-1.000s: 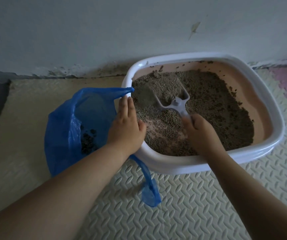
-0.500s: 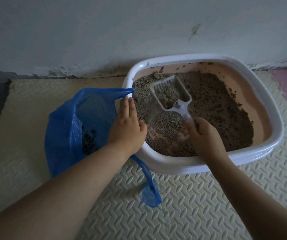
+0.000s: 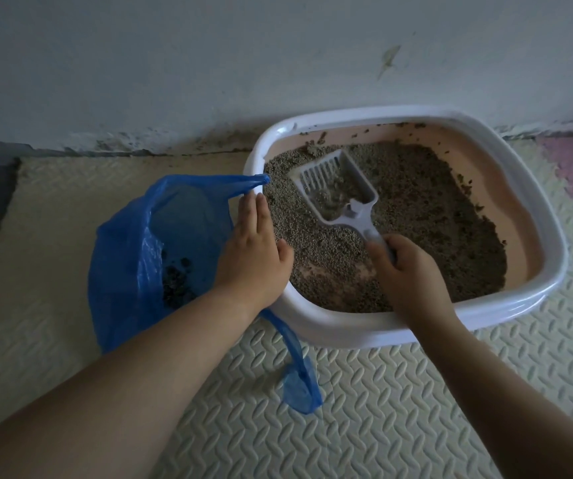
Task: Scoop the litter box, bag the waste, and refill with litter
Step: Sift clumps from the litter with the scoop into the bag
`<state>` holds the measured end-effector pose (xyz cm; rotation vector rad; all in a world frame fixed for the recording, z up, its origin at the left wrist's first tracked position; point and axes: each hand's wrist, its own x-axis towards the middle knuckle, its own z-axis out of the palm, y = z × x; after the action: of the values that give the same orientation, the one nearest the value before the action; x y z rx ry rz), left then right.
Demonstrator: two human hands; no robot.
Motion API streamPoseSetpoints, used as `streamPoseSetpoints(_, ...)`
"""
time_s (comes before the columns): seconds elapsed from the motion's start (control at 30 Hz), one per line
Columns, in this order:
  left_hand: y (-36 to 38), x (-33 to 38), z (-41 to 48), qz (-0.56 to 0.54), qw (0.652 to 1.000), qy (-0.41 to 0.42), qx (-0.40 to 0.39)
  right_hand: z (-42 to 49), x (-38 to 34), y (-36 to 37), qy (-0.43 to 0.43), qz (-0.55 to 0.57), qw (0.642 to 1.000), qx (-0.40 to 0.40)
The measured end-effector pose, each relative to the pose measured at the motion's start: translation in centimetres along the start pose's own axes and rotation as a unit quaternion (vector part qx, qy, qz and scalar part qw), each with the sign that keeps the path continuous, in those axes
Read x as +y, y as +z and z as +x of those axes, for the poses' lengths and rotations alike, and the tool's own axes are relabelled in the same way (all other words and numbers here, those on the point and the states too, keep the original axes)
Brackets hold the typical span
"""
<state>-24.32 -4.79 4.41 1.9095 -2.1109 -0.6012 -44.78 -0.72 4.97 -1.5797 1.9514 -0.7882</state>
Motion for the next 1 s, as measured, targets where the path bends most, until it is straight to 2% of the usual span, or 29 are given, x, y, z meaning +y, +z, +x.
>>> streamPoseSetpoints(0.3,0.0,-0.1,0.0,0.003,1.0,-0.001,0.001,0.1,-0.1,0.1,0.021,0.005,1.0,-0.006)
streamPoseSetpoints(0.63,0.4,-0.2,0.1,-0.014,1.0,0.004,0.01,5.4,-2.3,0.8,0.022,-0.102,0.985,-0.135)
streamPoseSetpoints(0.77,0.5,-0.3,0.2,-0.022,1.0,0.005,0.011,8.6,-4.6,2.7,0.009,-0.188,0.972,-0.137)
streamPoseSetpoints(0.87,0.6,-0.3,0.2,-0.027,0.999,0.005,0.016,9.8,-5.6,4.4,-0.003,-0.196,0.972,-0.132)
streamPoseSetpoints(1.0,0.7,-0.3,0.3,-0.021,1.0,0.008,0.018,10.7,-4.5,5.7,-0.007,-0.196,0.978,-0.07)
